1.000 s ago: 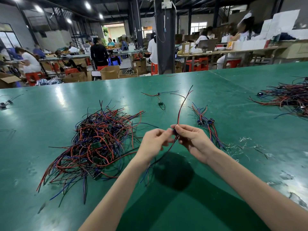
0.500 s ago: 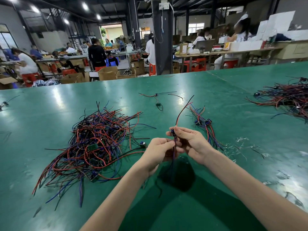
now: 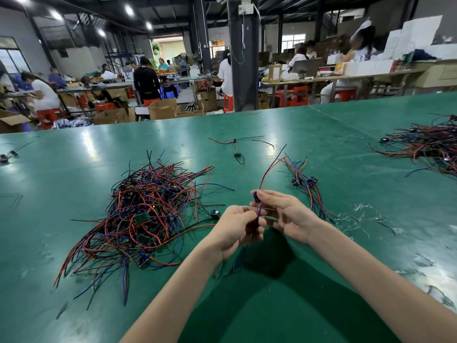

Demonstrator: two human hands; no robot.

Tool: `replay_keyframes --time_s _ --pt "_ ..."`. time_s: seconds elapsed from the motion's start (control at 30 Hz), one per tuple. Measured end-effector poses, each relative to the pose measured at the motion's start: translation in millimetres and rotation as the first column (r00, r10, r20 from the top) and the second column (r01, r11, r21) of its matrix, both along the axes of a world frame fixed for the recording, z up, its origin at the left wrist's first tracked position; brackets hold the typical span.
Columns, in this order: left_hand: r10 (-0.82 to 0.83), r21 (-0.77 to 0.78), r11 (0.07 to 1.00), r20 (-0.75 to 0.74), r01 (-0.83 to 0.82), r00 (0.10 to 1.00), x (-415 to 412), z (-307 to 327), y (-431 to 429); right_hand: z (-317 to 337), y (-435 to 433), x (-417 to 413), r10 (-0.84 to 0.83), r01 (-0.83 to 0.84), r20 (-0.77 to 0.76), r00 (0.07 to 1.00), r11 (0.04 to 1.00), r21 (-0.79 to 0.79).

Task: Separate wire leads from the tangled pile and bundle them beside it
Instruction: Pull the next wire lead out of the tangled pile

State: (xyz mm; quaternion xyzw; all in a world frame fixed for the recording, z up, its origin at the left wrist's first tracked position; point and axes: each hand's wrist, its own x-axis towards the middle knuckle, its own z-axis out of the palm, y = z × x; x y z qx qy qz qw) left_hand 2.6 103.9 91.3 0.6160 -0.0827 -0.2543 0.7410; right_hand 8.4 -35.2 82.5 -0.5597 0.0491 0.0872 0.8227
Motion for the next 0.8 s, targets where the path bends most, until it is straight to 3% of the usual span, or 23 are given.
replay_keyframes --time_s 0.17,0.47,0.67,0.8 --pt "-0.014 0.006 1.000 0.023 0.014 1.000 -1.2 -2.7 -1.1 -3.7 -1.1 0.6 -0.005 0.008 0.040 0.999 0.998 -0.069" --pt "-0.059 0.174 0.984 0.190 0.025 0.980 -1.7 -5.1 -0.2 -6.5 -2.2 3.0 -0.074 0.095 0.180 0.981 0.989 -0.113" --pt "-0.018 0.124 0.992 0.154 -0.001 0.988 -1.6 -5.6 1.3 -4.9 -5.1 5.8 -0.002 0.030 0.201 0.980 0.990 -0.137" --pt "-0.040 0.108 0.994 0.112 0.028 0.993 -2.1 -3.8 3.2 -8.9 -2.6 6.8 -0.064 0.123 0.266 0.962 0.970 -0.212"
